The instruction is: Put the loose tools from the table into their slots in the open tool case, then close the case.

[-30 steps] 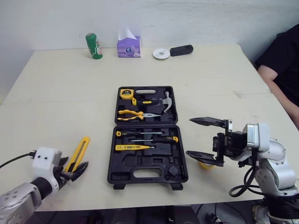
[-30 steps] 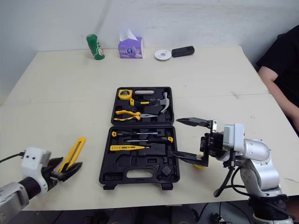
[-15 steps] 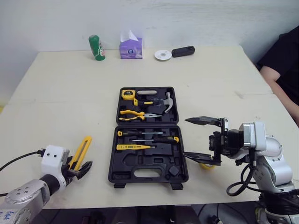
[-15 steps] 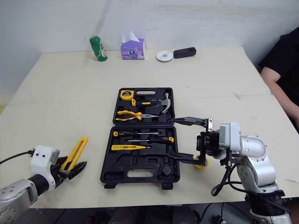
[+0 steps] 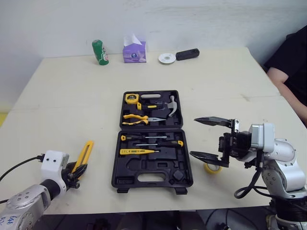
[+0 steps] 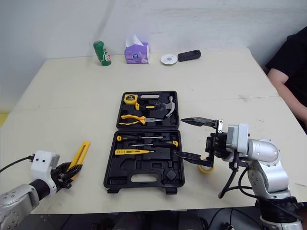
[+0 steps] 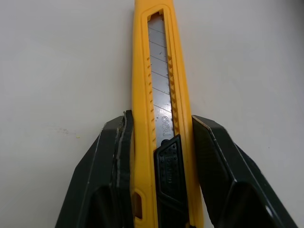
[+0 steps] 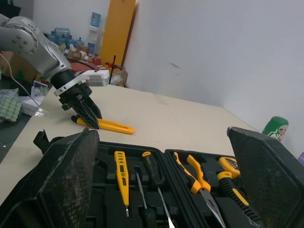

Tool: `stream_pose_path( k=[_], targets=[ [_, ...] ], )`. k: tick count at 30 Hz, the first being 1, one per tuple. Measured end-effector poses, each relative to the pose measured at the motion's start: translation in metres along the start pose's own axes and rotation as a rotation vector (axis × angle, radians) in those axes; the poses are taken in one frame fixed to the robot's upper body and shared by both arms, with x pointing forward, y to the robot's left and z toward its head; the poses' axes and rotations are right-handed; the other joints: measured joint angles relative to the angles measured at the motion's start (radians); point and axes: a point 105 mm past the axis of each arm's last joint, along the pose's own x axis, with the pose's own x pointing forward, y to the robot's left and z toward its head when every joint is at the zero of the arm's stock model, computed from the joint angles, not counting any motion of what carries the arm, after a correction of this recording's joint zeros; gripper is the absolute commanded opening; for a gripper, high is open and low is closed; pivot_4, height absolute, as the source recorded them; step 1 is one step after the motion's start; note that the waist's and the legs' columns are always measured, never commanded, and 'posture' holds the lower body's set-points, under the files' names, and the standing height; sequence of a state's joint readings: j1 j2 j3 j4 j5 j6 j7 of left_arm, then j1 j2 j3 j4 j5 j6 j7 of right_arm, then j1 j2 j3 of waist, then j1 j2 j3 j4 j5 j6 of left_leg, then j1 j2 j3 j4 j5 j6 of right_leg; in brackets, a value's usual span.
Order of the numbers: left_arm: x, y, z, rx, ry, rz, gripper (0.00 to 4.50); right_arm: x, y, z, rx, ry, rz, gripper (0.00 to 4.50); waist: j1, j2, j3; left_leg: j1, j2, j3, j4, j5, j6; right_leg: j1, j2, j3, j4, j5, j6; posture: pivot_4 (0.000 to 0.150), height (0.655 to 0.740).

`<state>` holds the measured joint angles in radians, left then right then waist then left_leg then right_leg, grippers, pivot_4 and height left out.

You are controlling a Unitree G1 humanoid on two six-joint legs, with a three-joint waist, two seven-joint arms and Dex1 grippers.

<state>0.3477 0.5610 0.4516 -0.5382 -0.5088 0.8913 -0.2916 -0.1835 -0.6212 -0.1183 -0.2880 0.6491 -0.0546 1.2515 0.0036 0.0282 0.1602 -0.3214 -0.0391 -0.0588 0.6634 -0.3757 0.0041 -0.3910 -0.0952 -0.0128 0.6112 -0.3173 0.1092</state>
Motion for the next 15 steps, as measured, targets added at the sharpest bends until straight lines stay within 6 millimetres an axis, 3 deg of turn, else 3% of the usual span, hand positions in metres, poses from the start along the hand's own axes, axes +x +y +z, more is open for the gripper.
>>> stream_pose_path(
  k=[9, 15],
  targets=[
    [0.009, 0.001, 0.017, -0.032, -0.132, -0.051, 1.33, -0.002, 0.003, 0.001, 0.005, 0.028, 0.029, 4.5, 0.027, -0.001, 0.001, -0.002, -0.001, -0.004, 0.0, 0.003, -0.002, -0.001, -0.001, -0.003, 0.001, 0.0, -0.001, 0.15, 0.74],
    [0.006, -0.006, 0.046, 0.094, -0.255, -0.184, 1.33, -0.001, 0.008, 0.005, 0.024, 0.031, 0.058, 4.5, 0.02, -0.017, 0.01, -0.009, 0.0, -0.007, 0.001, 0.003, -0.003, -0.004, 0.0, -0.006, -0.002, 0.001, -0.002, 0.15, 0.74]
  ],
)
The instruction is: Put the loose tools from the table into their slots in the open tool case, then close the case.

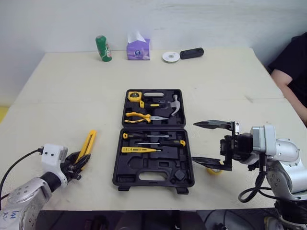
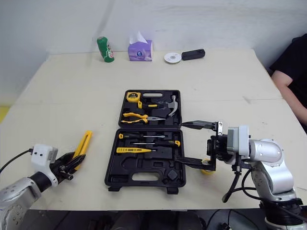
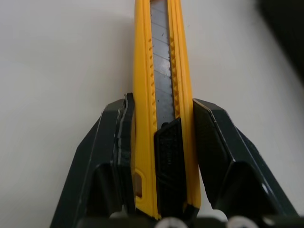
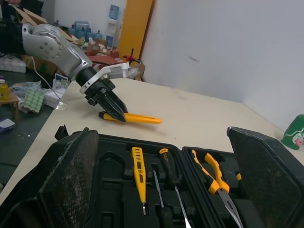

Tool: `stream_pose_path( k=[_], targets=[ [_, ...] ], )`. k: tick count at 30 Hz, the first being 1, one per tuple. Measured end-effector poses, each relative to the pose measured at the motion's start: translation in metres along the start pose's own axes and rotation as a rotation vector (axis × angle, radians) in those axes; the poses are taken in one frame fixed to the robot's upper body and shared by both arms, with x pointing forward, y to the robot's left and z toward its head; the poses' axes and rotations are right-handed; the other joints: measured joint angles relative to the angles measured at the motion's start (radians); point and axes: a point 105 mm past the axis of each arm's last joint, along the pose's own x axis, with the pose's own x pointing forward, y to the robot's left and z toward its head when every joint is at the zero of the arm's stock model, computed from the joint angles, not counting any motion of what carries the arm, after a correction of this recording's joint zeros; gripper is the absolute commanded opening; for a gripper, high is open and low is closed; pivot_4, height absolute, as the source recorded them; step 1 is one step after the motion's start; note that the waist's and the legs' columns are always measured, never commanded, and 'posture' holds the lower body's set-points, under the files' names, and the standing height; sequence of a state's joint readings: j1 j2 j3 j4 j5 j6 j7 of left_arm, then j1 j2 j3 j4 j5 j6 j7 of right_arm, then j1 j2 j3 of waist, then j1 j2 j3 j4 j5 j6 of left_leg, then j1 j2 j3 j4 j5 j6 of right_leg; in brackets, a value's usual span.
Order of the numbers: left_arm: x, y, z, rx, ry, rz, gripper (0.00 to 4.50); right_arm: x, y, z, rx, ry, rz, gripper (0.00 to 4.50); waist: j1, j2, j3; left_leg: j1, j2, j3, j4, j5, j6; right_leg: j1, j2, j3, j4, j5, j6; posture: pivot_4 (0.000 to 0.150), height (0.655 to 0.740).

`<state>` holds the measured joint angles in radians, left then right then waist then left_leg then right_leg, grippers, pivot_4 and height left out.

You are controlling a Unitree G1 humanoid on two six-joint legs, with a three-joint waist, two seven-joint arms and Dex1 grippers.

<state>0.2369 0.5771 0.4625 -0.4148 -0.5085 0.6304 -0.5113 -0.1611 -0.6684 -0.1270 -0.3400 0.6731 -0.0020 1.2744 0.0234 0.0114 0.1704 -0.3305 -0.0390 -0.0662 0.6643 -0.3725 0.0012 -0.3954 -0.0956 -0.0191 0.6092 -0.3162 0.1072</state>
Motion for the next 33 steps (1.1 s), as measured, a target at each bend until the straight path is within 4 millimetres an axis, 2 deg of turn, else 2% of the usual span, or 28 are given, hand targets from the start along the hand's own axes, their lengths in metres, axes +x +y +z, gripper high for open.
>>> stream_pose_path(
  k=[4, 6, 12, 16, 18, 21, 25, 33],
  targets=[
    [0.005, -0.011, 0.044, 0.159, -0.107, -0.157, 1.33, -0.002, 0.003, 0.0, 0.02, 0.0, 0.004, 4.5, 0.0, -0.003, 0.002, -0.005, 0.0, -0.001, 0.002, 0.0, 0.0, -0.002, 0.0, -0.002, -0.003, 0.0, 0.0, 0.15, 0.74],
    [0.009, -0.025, 0.065, 0.261, -0.15, -0.272, 1.33, -0.004, 0.004, 0.0, 0.024, 0.011, 0.004, 4.5, 0.002, -0.003, 0.002, -0.006, 0.0, -0.003, 0.001, 0.0, 0.001, -0.002, 0.0, -0.004, -0.006, 0.0, 0.0, 0.15, 0.74],
    [0.021, -0.067, 0.094, 0.406, -0.191, -0.548, 1.33, -0.01, 0.01, -0.004, 0.06, 0.041, -0.01, 4.5, 0.0, -0.005, 0.003, -0.006, 0.0, -0.003, 0.0, -0.001, 0.001, -0.002, 0.0, -0.005, -0.007, 0.0, 0.001, 0.15, 0.74],
    [0.029, -0.1, 0.096, 0.543, -0.124, -0.757, 1.33, -0.018, 0.019, -0.008, 0.103, 0.093, -0.003, 4.5, 0.0, -0.005, 0.004, -0.006, -0.001, -0.003, 0.001, 0.0, 0.001, -0.001, 0.0, -0.004, -0.007, 0.001, 0.001, 0.15, 0.74],
    [0.033, -0.12, 0.095, 0.562, -0.101, -0.86, 1.33, -0.026, 0.024, -0.01, 0.124, 0.12, -0.013, 4.5, 0.001, -0.006, 0.004, -0.006, -0.001, -0.003, 0.001, 0.0, 0.001, -0.001, 0.001, -0.004, -0.006, 0.001, 0.001, 0.15, 0.74],
    [0.036, -0.138, 0.089, 0.561, -0.028, -0.953, 1.33, -0.033, 0.027, -0.012, 0.141, 0.153, -0.03, 4.5, -0.003, -0.006, 0.005, -0.006, -0.001, -0.003, 0.002, 0.0, 0.002, -0.001, 0.001, -0.004, -0.005, 0.001, 0.001, 0.15, 0.74],
    [0.041, -0.152, 0.075, 0.655, 0.074, -1.035, 1.33, -0.042, 0.032, -0.015, 0.167, 0.191, -0.055, 4.5, 0.0, -0.007, 0.005, -0.005, -0.001, -0.003, 0.002, 0.001, 0.001, -0.001, 0.001, -0.004, -0.003, 0.001, 0.001, 0.15, 0.74],
    [0.055, -0.169, 0.056, 0.734, 0.193, -1.057, 1.33, -0.043, 0.047, -0.018, 0.253, 0.231, -0.058, 4.5, 0.003, -0.009, 0.007, -0.005, -0.001, -0.003, 0.004, 0.002, 0.001, -0.001, 0.001, -0.003, -0.001, 0.001, 0.001, 0.15, 0.74]
  ],
)
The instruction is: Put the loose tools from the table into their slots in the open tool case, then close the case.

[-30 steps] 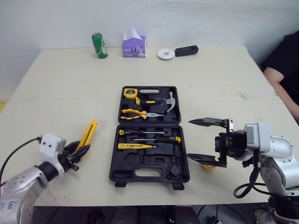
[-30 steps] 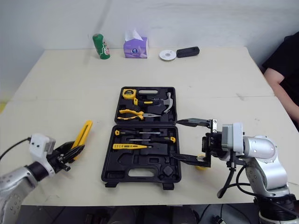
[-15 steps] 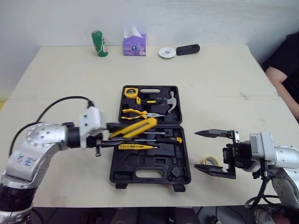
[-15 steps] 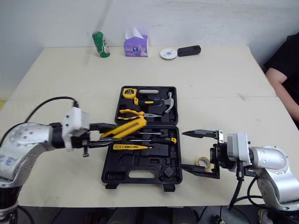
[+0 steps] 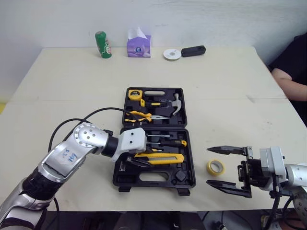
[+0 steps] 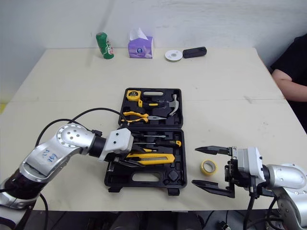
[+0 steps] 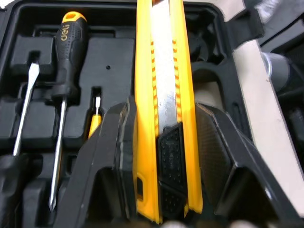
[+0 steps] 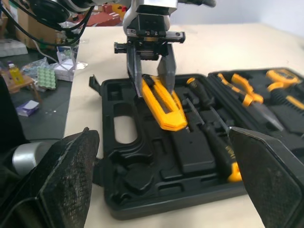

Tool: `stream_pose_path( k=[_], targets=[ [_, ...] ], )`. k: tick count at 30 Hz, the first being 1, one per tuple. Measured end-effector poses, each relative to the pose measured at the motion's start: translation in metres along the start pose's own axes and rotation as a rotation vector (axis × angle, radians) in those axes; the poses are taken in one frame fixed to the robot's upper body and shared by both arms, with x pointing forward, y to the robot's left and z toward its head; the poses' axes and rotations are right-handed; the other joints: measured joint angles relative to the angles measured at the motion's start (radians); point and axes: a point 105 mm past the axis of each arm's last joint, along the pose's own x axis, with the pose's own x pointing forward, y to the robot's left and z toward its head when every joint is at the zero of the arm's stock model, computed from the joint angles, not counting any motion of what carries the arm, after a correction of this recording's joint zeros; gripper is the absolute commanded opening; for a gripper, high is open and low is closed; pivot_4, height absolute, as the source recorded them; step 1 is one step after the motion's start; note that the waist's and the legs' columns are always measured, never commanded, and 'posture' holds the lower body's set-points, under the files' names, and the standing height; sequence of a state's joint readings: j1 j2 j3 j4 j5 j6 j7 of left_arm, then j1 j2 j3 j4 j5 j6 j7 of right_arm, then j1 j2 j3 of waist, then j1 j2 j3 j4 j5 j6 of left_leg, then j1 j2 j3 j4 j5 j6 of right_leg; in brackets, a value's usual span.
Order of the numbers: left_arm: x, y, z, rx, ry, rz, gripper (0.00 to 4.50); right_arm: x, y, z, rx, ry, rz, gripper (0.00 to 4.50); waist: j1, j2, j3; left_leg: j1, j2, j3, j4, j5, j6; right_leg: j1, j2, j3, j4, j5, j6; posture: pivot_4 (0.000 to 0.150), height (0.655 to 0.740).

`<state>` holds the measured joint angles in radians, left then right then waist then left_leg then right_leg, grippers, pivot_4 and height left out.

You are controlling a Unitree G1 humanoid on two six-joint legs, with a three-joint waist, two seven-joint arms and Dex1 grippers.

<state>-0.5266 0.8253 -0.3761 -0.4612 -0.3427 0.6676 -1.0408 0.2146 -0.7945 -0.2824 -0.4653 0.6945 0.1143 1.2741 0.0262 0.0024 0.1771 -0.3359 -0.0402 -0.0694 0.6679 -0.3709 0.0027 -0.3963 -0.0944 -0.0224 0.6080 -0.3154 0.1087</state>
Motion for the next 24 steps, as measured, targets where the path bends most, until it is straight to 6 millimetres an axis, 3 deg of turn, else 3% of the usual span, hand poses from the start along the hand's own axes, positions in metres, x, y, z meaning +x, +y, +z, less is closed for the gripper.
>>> stream_pose_path(
  k=[8, 24],
  targets=[
    [0.006, 0.006, -0.018, 0.037, 0.127, 0.012, 1.33, 0.0, 0.0, -0.001, 0.016, 0.007, -0.012, 4.5, 0.0, 0.0, 0.0, 0.0, 0.0, 0.0, 0.0, 0.0, 0.0, 0.0, 0.0, 0.0, 0.0, 0.0, 0.0, 0.15, 0.74],
    [0.011, 0.006, -0.017, 0.062, 0.147, 0.003, 1.33, 0.004, 0.0, 0.001, -0.004, 0.015, -0.033, 4.5, 0.004, 0.0, 0.0, 0.0, -0.001, 0.0, 0.004, 0.0, 0.001, 0.001, -0.001, 0.0, 0.002, 0.0, 0.001, 0.15, 0.74]
  ],
)
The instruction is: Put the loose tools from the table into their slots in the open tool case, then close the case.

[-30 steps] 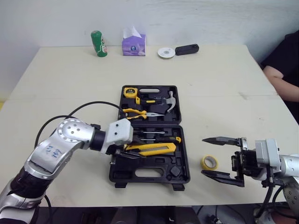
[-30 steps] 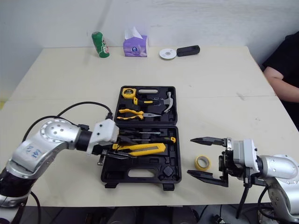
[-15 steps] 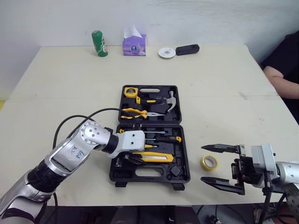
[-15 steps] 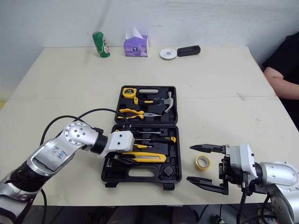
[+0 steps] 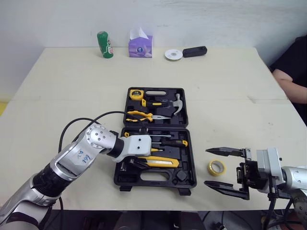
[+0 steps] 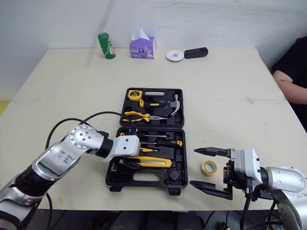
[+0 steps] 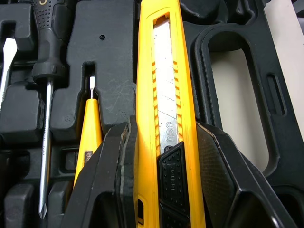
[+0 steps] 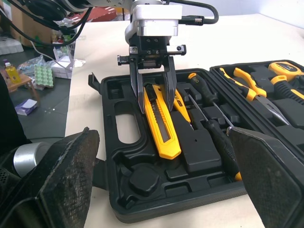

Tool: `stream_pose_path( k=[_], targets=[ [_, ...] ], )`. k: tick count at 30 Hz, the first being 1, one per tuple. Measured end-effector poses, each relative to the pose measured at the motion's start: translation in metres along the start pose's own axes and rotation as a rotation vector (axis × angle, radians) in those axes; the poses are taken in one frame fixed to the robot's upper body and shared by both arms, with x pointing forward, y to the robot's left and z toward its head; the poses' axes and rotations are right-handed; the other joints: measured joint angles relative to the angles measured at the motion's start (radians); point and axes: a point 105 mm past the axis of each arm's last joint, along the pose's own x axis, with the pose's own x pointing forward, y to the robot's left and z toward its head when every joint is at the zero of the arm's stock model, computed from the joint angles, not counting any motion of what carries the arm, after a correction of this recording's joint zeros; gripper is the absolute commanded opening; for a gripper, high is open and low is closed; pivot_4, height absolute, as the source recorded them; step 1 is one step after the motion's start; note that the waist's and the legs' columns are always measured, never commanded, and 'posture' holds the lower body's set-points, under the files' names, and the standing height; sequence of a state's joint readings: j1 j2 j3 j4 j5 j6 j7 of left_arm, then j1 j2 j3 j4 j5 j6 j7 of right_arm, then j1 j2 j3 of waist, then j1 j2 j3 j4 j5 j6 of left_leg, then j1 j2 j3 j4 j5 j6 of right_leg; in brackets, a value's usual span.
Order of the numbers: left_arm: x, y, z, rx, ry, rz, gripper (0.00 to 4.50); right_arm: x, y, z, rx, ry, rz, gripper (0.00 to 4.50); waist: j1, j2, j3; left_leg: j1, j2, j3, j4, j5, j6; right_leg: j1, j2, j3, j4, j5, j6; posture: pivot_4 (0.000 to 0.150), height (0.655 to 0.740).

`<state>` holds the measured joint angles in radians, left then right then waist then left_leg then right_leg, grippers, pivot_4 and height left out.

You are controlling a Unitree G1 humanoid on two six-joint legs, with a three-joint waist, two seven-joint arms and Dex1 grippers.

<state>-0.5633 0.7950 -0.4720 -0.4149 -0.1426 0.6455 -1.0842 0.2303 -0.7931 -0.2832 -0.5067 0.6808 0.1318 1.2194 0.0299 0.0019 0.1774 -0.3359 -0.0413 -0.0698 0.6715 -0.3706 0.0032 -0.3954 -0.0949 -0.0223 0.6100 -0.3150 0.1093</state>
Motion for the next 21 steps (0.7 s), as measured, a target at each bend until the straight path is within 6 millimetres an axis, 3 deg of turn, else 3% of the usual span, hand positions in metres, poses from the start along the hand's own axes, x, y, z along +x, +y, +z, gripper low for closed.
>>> stream_pose_path(
  k=[1, 8, 16, 21],
  targets=[
    [0.0, 0.0, 0.0, 0.002, 0.001, 0.002, 1.33, 0.0, 0.0, 0.0, 0.0, 0.0, -0.004, 4.5, 0.0, 0.0, 0.0, 0.0, 0.0, 0.0, 0.0, 0.0, 0.0, 0.0, 0.0, 0.0, 0.0, 0.0, 0.0, 0.15, 0.74],
    [0.0, 0.008, 0.001, 0.003, -0.018, 0.038, 4.46, 0.0, -0.001, 0.0, -0.003, 0.0, -0.01, 4.5, -0.002, 0.0, 0.0, 0.0, 0.0, 0.0, 0.001, 0.0, 0.001, 0.0, 0.0, 0.0, 0.0, 0.0, 0.0, 0.15, 0.74],
    [0.002, 0.006, 0.003, 0.034, -0.08, 0.025, 4.46, 0.002, -0.005, 0.003, -0.015, -0.012, -0.027, 4.5, -0.004, 0.0, 0.0, 0.0, 0.0, 0.0, 0.002, -0.001, 0.001, 0.0, 0.0, 0.0, 0.001, 0.0, 0.0, 0.15, 0.74],
    [0.003, 0.004, 0.019, 0.048, -0.254, 0.016, 4.46, 0.006, -0.006, 0.003, -0.023, -0.013, -0.007, 4.5, -0.002, 0.0, 0.0, -0.001, 0.0, -0.001, 0.005, -0.001, 0.001, 0.0, 0.0, 0.0, 0.001, 0.0, 0.0, 0.15, 0.74]
  ],
)
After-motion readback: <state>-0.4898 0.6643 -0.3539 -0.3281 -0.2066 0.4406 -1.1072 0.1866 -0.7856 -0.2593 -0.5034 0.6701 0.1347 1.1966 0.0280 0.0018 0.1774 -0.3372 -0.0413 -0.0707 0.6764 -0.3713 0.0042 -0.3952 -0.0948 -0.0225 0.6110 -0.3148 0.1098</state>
